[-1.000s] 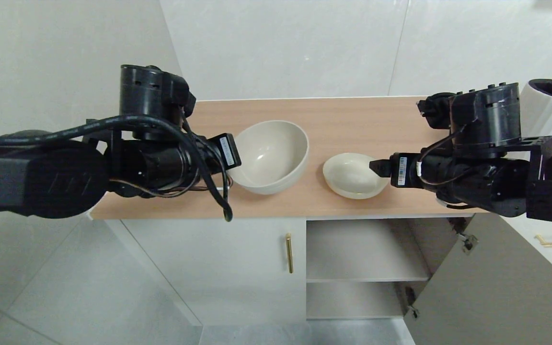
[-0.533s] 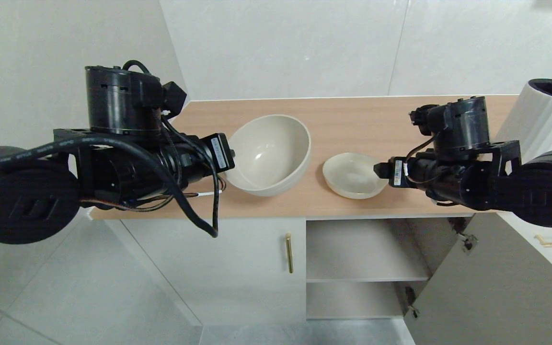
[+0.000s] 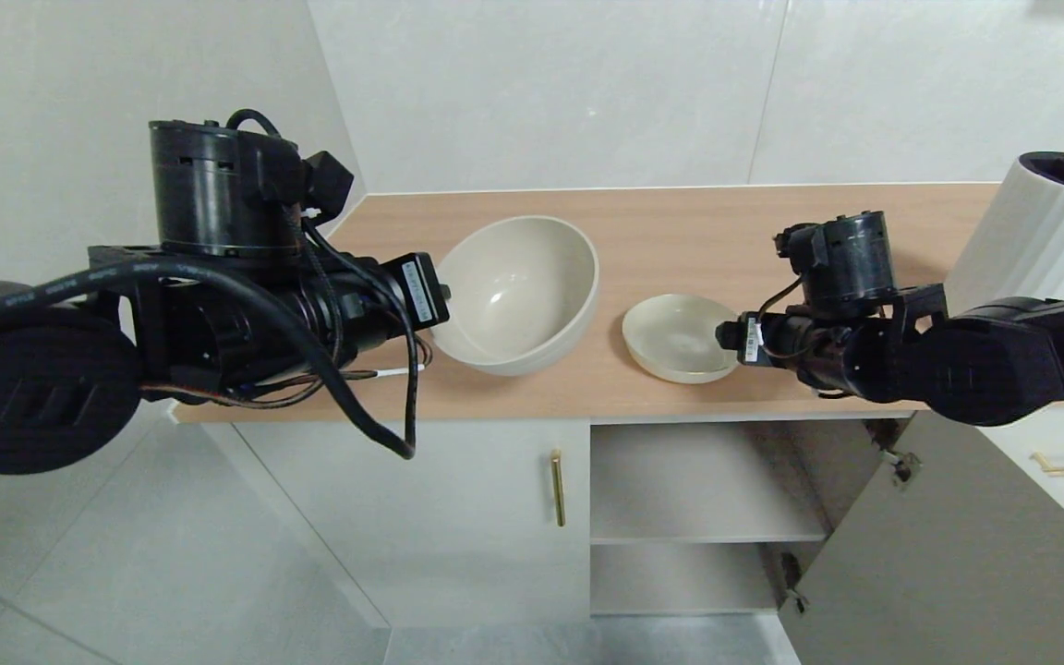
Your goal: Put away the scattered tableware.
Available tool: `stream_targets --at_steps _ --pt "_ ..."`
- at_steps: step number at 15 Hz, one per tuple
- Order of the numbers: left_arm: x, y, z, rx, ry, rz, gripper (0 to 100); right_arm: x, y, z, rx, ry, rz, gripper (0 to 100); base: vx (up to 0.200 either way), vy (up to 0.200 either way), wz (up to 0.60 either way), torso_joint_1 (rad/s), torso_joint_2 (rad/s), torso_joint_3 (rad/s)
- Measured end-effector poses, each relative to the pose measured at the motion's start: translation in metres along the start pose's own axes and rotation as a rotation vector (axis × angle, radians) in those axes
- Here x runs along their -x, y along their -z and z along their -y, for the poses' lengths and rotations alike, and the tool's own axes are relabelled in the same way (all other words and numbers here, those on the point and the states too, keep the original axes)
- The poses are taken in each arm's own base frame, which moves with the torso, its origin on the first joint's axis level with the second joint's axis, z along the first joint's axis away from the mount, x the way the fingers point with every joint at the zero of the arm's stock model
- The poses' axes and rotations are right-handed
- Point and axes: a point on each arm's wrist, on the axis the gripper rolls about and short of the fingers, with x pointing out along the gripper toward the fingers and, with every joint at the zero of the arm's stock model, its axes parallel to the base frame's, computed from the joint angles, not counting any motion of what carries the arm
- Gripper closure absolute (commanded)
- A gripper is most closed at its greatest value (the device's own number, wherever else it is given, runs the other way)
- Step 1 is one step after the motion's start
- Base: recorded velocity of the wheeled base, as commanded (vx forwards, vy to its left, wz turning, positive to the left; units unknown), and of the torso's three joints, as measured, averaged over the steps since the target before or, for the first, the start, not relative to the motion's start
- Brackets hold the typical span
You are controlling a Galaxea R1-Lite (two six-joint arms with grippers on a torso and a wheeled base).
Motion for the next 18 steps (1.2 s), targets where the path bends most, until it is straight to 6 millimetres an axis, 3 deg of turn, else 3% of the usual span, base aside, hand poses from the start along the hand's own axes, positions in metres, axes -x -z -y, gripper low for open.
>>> stream_targets --at_steps 4,5,12,15,18 --pt "0.001 -0.001 0.0 0.0 0.001 0.002 100 -0.007 0.004 -0.005 -0.009 -0.006 0.011 0 0.0 0.0 0.0 0.0 0.0 0.0" --pt "0.001 -0.001 0.0 0.0 0.0 0.003 100 -0.009 0.006 -0.005 -0.012 -0.006 0.008 100 0.0 0.0 0.0 0.0 0.0 0.0" --pt "0.001 -0.001 0.0 0.006 0.001 0.004 100 -0.008 0.005 -0.006 -0.068 -0.017 0.01 100 0.0 0.0 0.0 0.0 0.0 0.0" --pt "0.001 0.001 -0.001 0.003 -0.001 0.002 100 0.008 -0.003 -0.001 -0.108 -0.078 0.009 100 0.0 0.0 0.0 0.0 0.0 0.0" --pt "0.004 0.005 -0.003 -0.002 -0.04 0.005 100 0.027 0.001 0.007 -0.107 -0.2 -0.041 100 0.0 0.0 0.0 0.0 0.0 0.0"
